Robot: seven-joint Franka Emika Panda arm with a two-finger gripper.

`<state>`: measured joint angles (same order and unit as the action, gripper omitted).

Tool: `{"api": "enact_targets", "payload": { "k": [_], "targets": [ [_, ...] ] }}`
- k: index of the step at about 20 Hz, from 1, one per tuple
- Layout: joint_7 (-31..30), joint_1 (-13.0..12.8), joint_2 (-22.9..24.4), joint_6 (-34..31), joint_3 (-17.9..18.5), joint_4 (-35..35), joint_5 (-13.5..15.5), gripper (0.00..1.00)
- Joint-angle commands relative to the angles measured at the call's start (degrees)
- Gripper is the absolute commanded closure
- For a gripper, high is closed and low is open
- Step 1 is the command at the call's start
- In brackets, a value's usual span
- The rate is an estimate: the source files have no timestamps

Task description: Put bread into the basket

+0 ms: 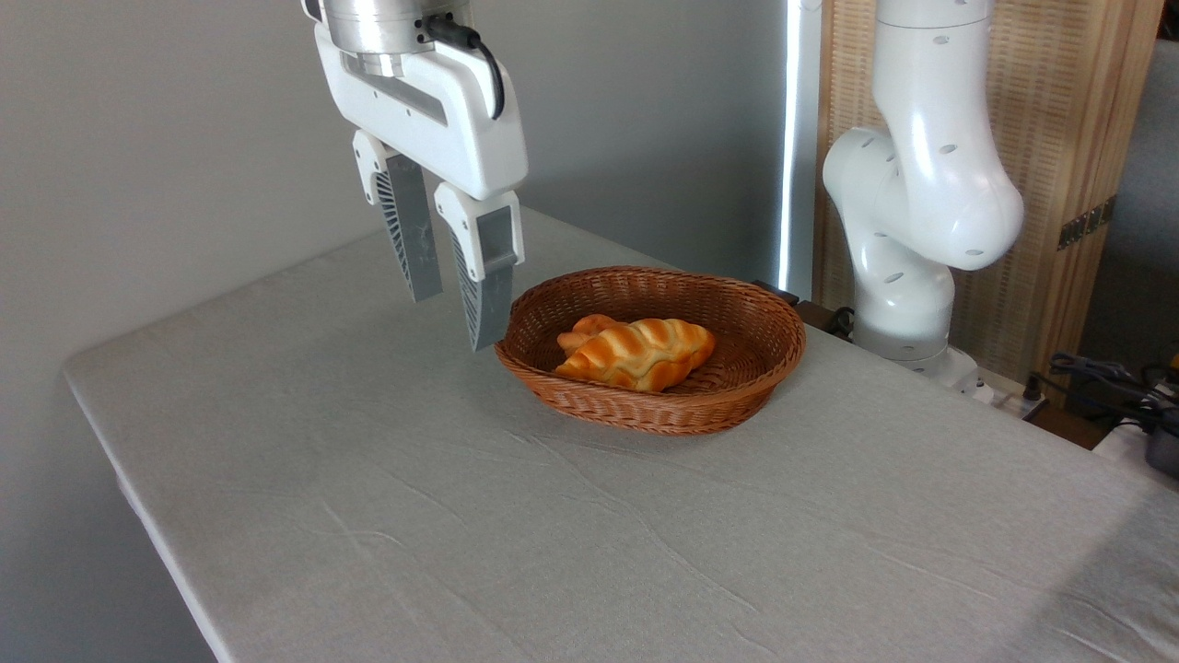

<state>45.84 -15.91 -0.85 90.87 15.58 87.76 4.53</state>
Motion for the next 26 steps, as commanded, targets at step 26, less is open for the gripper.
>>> {"api": "enact_targets", "payload": {
  "k": [26],
  "targets": [
    [0.39, 12.05, 3.40, -1.05, -12.50, 4.26, -4.97, 0.00]
  ]
}}
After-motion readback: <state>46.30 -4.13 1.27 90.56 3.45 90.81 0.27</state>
